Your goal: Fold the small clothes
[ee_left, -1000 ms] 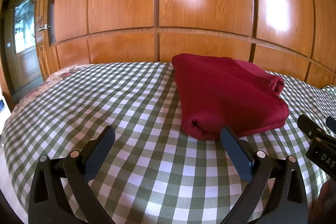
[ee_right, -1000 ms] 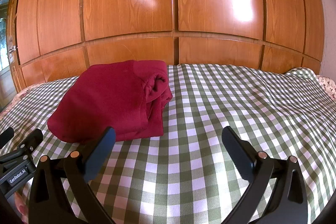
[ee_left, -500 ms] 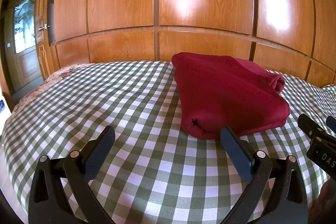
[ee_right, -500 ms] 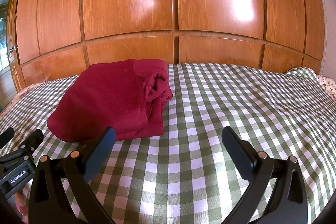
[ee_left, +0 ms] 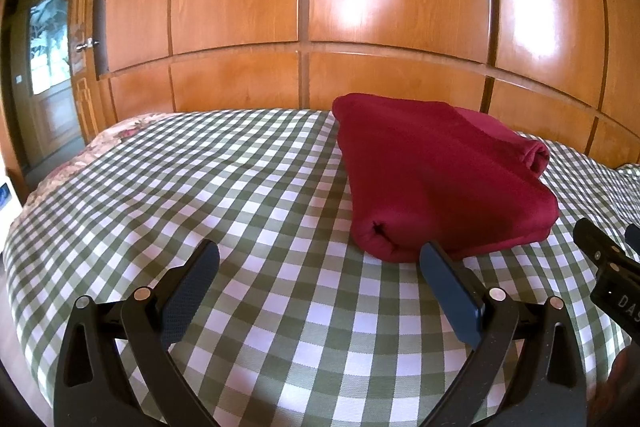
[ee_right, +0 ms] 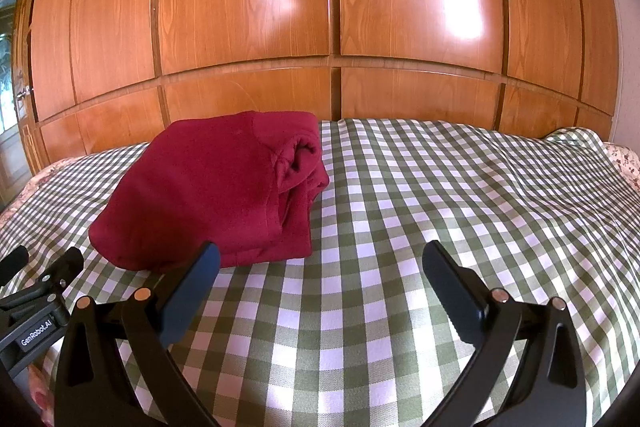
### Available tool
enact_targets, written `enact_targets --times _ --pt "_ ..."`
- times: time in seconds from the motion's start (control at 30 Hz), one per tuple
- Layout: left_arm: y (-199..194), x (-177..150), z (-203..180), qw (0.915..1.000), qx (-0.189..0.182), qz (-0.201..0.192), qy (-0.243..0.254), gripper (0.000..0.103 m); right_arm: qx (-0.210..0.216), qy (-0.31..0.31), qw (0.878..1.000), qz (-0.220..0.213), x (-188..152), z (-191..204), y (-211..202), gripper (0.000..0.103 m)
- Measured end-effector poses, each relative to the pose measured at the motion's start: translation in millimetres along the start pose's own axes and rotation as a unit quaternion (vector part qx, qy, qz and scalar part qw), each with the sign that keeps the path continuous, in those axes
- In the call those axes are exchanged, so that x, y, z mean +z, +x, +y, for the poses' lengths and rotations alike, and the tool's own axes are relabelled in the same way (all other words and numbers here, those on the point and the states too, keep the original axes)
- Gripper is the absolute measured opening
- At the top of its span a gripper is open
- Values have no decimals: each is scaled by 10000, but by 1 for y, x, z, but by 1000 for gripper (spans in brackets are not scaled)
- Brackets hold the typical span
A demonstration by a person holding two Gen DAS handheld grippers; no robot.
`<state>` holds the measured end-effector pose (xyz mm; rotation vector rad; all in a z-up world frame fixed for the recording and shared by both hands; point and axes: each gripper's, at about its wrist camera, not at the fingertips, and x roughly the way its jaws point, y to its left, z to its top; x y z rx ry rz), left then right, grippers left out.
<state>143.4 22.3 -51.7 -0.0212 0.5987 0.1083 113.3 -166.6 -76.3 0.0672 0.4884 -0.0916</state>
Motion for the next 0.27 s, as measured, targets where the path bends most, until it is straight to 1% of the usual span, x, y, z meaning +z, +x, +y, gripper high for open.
enact_targets --times 0.27 --pt "8 0 2 9996 -23 277 -30 100 4 -1 10000 8 0 0 0 101"
